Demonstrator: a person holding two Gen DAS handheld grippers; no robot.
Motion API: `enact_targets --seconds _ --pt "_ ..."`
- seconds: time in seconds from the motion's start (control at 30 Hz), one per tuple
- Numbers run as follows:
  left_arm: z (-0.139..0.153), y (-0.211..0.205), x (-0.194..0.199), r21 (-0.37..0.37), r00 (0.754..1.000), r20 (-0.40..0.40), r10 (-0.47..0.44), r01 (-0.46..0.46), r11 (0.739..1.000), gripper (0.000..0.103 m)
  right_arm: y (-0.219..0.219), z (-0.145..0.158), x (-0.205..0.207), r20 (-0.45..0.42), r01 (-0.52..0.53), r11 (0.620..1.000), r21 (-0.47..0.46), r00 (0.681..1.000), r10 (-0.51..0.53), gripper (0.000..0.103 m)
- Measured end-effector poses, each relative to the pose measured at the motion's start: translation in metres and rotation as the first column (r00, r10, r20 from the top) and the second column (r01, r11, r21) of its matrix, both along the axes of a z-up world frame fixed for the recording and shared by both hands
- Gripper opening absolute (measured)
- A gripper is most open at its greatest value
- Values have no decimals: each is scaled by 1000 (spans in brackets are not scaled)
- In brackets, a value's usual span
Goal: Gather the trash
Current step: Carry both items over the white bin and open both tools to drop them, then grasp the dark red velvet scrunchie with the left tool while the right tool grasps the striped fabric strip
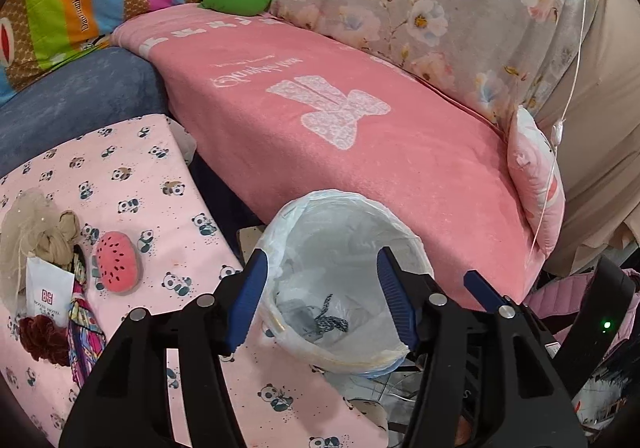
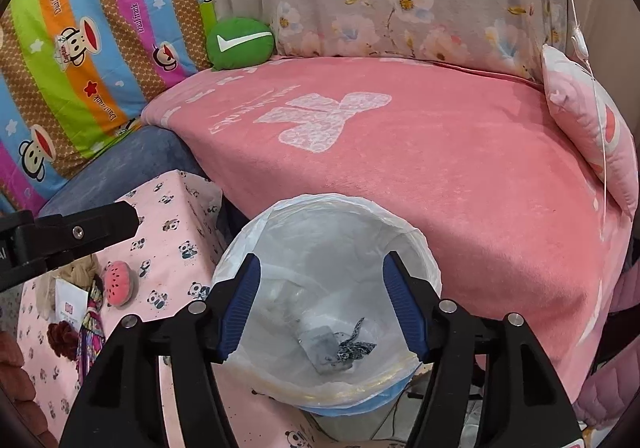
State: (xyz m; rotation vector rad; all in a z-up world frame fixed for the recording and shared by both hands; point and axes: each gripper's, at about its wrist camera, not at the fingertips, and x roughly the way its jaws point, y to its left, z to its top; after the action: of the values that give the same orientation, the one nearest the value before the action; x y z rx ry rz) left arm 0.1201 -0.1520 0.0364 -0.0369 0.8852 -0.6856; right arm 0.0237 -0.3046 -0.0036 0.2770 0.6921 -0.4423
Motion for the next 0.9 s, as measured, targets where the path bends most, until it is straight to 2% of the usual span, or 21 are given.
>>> enact_targets --seconds 0.2,0.43,0.67,0.9 --pt "-8 29 -4 29 997 11 77 -77 997 68 20 0 3 -10 -42 999 -1 999 42 65" --pt "-27 75 -3 67 985 -20 172 -171 983 71 54 0 9 -22 -116 993 -4 993 116 66" --pt "-45 127 0 122 959 -18 281 -277 953 72 94 -4 17 -42 -201 980 -7 979 200 66" --pt "-65 185 10 157 923 -30 384 -375 914 73 132 -7 28 -60 -273 962 0 960 273 66"
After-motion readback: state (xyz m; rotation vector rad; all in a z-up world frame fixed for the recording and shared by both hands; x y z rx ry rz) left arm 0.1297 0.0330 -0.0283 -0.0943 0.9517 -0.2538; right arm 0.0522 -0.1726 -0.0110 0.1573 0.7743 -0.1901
